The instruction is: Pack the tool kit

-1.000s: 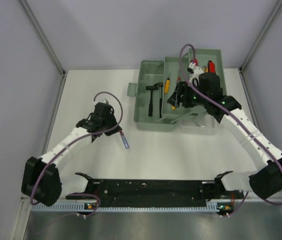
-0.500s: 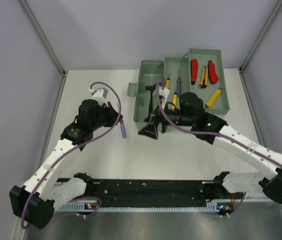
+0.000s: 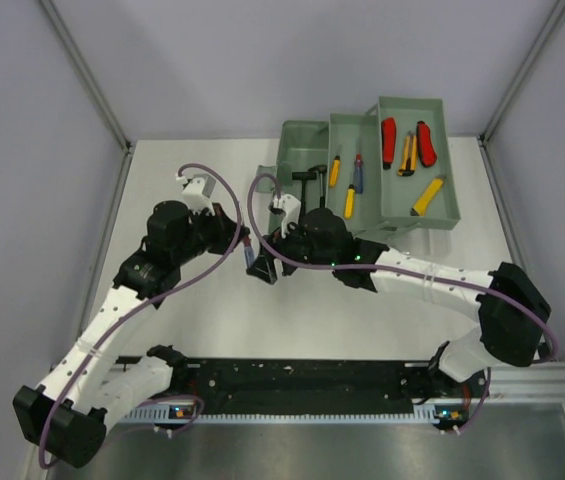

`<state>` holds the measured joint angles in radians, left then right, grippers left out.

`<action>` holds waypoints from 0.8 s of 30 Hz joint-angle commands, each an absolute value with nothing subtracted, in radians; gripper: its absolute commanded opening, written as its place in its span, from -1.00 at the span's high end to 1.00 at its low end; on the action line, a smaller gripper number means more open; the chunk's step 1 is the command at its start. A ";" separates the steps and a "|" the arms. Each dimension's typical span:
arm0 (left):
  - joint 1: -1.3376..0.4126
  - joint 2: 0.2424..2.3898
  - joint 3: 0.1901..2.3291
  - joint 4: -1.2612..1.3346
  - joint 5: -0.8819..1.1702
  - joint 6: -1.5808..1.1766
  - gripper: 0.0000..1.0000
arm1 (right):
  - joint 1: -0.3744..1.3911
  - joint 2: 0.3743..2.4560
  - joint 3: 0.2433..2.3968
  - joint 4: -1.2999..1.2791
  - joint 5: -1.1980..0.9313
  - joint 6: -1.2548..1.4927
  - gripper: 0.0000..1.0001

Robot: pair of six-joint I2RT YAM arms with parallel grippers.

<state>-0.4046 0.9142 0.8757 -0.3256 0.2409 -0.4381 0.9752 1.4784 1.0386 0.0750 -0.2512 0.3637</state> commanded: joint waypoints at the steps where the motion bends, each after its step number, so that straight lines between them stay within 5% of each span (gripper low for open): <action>1: -0.400 0.888 0.890 -0.245 0.282 -0.419 1.00 | 0.986 1.506 1.072 0.225 -0.175 0.402 -0.46; 5: -0.400 0.890 0.885 -0.235 0.304 -0.422 1.00 | 0.986 1.535 1.091 0.244 -0.175 0.407 -0.19; 12: -0.399 0.891 0.887 -0.239 0.288 -0.428 0.96 | 0.988 1.552 1.121 0.204 -0.163 0.414 0.79; 14: -0.399 0.890 0.884 -0.244 0.269 -0.426 0.66 | 0.988 1.540 1.117 0.193 -0.138 0.414 0.99; 16: -0.399 0.885 0.884 -0.253 0.241 -0.428 0.19 | 0.988 1.522 1.118 0.170 -0.104 0.403 1.00; 19: -0.399 0.870 0.876 -0.258 0.206 -0.428 -0.25 | 0.986 1.493 1.138 0.091 -0.011 0.376 1.00; 24: -0.399 0.847 0.870 -0.271 0.138 -0.431 -0.51 | 0.921 1.437 1.183 -0.053 0.187 0.321 1.00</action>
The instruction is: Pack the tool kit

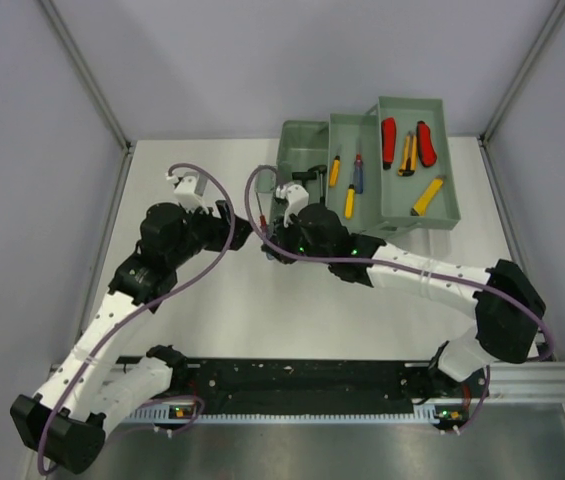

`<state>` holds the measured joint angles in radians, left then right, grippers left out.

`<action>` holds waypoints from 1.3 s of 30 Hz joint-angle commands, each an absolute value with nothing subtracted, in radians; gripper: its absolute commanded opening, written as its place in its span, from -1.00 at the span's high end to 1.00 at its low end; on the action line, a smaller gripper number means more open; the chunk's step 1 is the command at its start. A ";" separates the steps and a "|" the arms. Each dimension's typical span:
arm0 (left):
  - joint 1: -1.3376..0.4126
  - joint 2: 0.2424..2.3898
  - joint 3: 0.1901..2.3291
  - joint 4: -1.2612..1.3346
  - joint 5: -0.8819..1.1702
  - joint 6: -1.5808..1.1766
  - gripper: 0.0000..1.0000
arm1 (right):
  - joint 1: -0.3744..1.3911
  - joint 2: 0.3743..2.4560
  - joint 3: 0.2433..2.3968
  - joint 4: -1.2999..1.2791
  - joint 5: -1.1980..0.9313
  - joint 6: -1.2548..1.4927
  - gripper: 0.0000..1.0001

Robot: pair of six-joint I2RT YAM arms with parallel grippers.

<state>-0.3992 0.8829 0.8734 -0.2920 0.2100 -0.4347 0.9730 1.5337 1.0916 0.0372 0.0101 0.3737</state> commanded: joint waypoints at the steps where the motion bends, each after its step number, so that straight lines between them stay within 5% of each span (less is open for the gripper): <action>1: -0.399 0.841 0.868 -0.275 0.120 -0.433 -0.56 | 0.896 1.430 1.193 -0.080 0.196 0.322 1.00; 9: -0.399 0.836 0.857 -0.276 0.097 -0.431 -0.61 | 0.692 1.376 1.189 -0.225 0.320 0.314 1.00; 22: -0.399 0.853 0.842 -0.249 0.101 -0.436 -0.61 | 0.552 1.472 1.183 -0.239 0.218 0.304 0.98; 31: -0.399 0.856 0.844 -0.253 0.097 -0.451 -0.61 | 0.554 1.532 1.247 -0.310 0.276 0.391 0.17; 39: -0.399 0.868 0.834 -0.241 0.115 -0.466 -0.61 | 0.554 1.422 1.253 -0.319 0.227 0.377 0.04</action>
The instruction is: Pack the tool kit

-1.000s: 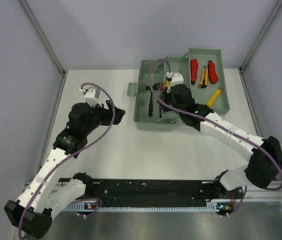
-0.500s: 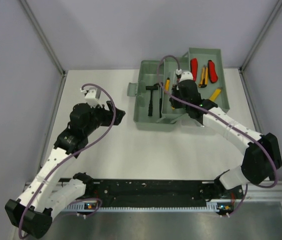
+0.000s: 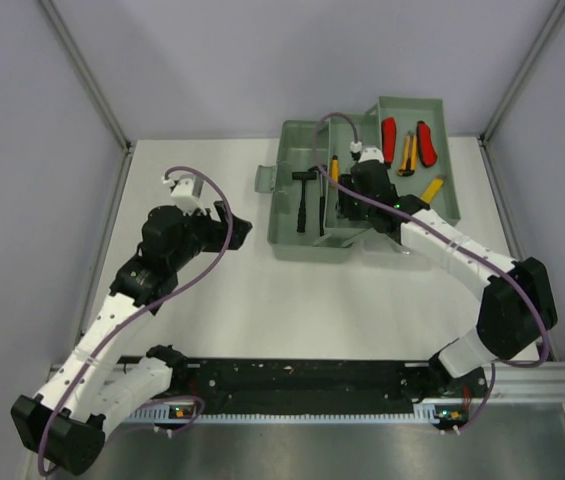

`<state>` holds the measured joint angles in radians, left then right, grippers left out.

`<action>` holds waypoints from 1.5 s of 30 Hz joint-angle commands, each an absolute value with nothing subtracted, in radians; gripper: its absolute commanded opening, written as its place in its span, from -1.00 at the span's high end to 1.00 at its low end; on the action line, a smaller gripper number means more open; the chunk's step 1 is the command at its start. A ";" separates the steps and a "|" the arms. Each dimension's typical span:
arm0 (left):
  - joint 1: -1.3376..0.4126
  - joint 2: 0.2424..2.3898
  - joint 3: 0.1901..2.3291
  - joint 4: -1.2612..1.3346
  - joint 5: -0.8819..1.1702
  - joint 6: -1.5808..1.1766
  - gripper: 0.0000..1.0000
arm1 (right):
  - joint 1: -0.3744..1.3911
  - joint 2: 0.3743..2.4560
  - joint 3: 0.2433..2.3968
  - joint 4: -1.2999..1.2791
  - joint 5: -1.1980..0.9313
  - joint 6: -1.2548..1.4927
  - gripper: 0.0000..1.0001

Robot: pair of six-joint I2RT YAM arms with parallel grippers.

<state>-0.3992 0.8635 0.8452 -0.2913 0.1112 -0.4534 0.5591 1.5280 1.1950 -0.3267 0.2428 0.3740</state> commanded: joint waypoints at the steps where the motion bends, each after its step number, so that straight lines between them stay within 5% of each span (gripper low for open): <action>1: -0.399 0.870 0.834 -0.242 0.117 -0.466 -0.61 | 0.554 1.396 1.255 -0.321 0.218 0.374 0.04; 11: -0.399 0.894 0.825 -0.219 0.161 -0.477 -0.61 | 0.436 1.129 1.258 -0.416 0.241 0.356 -0.15; 22: -0.399 0.988 0.845 -0.233 0.170 -0.540 -0.60 | 0.005 1.032 1.174 -0.525 0.199 0.452 -0.22; 28: -0.397 1.051 0.862 -0.248 0.198 -0.581 -0.58 | -0.305 1.120 1.031 -0.453 -0.030 0.557 -0.22; 45: -0.397 1.175 0.884 -0.241 0.248 -0.618 -0.55 | -0.383 1.198 0.822 -0.204 -0.270 0.459 0.06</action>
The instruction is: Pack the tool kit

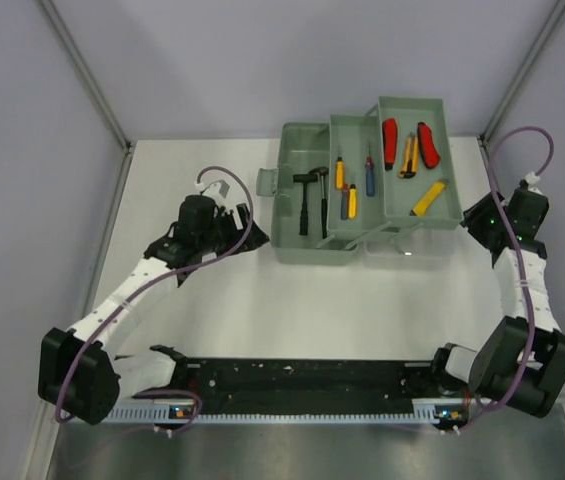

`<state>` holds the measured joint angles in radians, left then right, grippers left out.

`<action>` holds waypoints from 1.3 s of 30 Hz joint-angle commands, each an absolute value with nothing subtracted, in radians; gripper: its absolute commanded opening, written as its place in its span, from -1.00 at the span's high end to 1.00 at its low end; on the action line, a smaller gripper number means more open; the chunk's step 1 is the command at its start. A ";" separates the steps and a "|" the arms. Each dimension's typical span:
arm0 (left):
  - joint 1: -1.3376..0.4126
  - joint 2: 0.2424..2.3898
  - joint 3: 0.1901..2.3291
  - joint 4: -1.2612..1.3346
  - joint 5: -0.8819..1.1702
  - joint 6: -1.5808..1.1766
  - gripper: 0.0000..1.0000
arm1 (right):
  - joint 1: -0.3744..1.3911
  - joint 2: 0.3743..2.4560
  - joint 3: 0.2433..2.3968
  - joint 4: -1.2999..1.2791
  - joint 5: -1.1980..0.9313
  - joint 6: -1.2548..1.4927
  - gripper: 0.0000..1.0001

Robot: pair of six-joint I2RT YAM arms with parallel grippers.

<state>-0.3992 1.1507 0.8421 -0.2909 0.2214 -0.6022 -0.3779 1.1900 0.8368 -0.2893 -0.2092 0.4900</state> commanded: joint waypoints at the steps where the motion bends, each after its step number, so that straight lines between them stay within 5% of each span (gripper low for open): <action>1: -0.397 1.187 0.884 -0.233 0.252 -0.626 -0.55 | -0.383 1.197 0.816 -0.195 -0.270 0.459 0.07; 12: -0.397 1.371 0.936 -0.132 0.252 -0.658 -0.48 | -0.382 1.178 0.600 0.156 -0.350 0.485 0.24; 22: -0.397 1.515 0.994 -0.140 0.265 -0.653 -0.38 | -0.382 1.178 0.569 0.212 -0.371 0.463 0.28; 32: -0.399 1.581 1.012 -0.135 0.331 -0.649 0.02 | -0.380 1.220 0.637 0.138 -0.393 0.485 0.97; 39: -0.399 1.611 1.015 -0.133 0.353 -0.653 0.17 | -0.380 1.178 0.684 0.091 -0.391 0.482 1.00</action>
